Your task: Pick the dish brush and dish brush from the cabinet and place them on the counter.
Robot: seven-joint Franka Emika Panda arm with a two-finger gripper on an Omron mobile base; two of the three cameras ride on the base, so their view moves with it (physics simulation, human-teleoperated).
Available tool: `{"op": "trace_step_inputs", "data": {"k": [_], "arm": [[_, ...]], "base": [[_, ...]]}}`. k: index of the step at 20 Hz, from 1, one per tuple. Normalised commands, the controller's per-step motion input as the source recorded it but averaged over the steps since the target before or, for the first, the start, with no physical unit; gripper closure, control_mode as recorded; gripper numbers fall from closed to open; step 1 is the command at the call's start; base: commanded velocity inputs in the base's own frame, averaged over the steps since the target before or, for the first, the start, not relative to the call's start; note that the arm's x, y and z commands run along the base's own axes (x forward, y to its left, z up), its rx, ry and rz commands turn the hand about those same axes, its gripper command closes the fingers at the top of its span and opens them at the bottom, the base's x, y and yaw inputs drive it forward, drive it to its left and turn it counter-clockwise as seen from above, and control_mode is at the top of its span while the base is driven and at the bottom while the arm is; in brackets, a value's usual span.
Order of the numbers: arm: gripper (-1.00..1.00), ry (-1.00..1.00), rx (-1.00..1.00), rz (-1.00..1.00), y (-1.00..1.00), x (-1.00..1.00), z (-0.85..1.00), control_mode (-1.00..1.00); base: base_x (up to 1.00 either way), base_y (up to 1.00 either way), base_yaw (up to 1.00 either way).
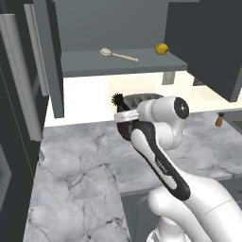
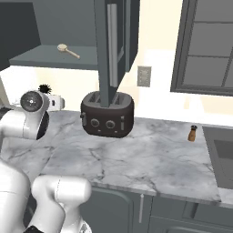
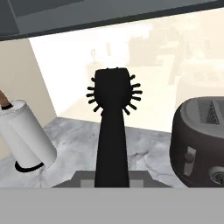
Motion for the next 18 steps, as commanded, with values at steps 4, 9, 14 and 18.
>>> {"op": "trace_step_inputs", "data": {"k": [4,9,14,18], "arm": [[1.0,0.0,-0.01,0.02,0.11,0.32,-0.4,-1.0],[1.0,0.0,-0.04,0.0,0.2,0.25,-0.47,-1.0],[1.0,0.03,-0.06,0.0,0.23,0.23,-0.51,-1.0],[1.0,0.06,-0.06,0.0,0.2,0.19,-0.57,-1.0]], "base": [[0.0,0.0,0.0],[0.0,0.0,0.0],[0.0,0.0,0.0],[0.0,0.0,0.0]]}}
